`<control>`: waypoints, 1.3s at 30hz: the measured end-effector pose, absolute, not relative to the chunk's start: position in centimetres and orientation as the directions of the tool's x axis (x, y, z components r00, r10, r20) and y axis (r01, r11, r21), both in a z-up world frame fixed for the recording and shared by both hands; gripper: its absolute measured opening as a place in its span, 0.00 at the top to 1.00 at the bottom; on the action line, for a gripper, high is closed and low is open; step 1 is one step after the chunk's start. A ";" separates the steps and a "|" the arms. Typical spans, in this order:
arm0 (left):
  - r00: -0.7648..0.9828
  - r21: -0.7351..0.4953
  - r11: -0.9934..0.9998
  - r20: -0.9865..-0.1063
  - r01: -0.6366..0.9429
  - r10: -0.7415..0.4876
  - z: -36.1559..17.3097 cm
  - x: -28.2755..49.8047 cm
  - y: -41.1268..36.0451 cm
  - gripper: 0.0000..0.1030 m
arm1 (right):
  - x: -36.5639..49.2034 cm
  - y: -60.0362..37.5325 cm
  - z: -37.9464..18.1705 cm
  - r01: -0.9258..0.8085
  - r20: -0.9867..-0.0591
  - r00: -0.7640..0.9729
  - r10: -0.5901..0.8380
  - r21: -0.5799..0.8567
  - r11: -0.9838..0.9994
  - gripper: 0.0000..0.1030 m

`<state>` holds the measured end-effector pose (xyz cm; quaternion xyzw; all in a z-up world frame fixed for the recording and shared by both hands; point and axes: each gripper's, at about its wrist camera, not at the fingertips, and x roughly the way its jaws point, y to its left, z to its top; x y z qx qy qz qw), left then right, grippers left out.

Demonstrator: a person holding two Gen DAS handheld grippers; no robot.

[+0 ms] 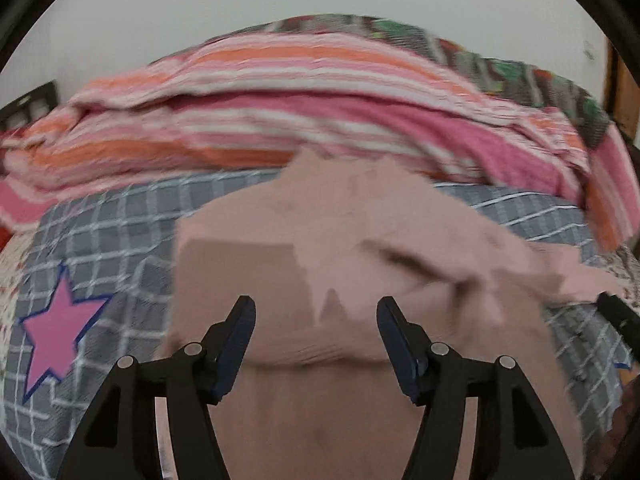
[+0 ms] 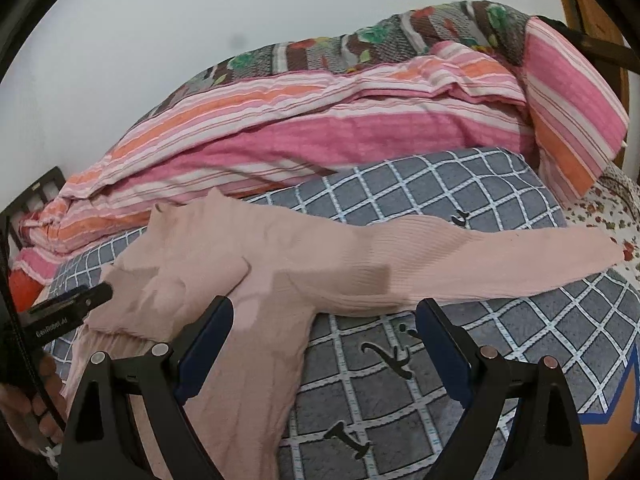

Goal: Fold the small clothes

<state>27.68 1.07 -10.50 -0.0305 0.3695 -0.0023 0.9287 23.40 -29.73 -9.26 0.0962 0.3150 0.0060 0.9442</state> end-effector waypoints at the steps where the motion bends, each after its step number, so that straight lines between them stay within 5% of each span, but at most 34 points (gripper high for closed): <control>1: 0.721 -0.062 0.998 -0.693 -0.033 -0.020 -10.9 27.5 1.8 0.41 | 23.4 -29.4 -9.2 0.041 -0.594 0.800 0.080 0.187 0.981 0.15; 11: 0.689 -0.161 0.977 -0.725 -0.143 -0.019 -13.8 27.0 8.8 0.41 | 23.8 -25.4 -9.9 -0.053 -0.626 0.771 0.118 0.121 0.991 0.44; 23: 0.678 -0.315 0.937 -0.722 -0.148 -0.135 -16.1 28.4 11.8 0.43 | 24.0 -22.5 -10.6 -0.120 -0.651 0.741 0.165 0.113 0.986 0.46; 25: 0.684 -0.311 0.941 -0.716 -0.135 -0.138 -16.0 28.3 11.5 0.47 | 24.5 -21.6 -10.6 -0.140 -0.658 0.731 0.181 0.115 0.984 0.46; 27: 0.685 -0.315 0.943 -0.711 -0.107 -0.160 -16.0 28.3 11.3 0.66 | 25.1 -20.6 -10.6 -0.150 -0.663 0.726 0.185 0.109 0.983 0.46; 30: 0.677 -0.319 0.942 -0.715 -0.098 -0.172 -16.3 28.5 11.2 0.77 | 26.4 -19.2 -10.8 -0.170 -0.678 0.710 0.193 0.101 0.980 0.46; 39: 0.679 -0.350 0.932 -0.708 -0.097 -0.195 -16.6 28.7 11.6 0.77 | 34.0 -13.8 -12.2 -0.183 -0.744 0.661 0.097 -0.034 0.983 0.46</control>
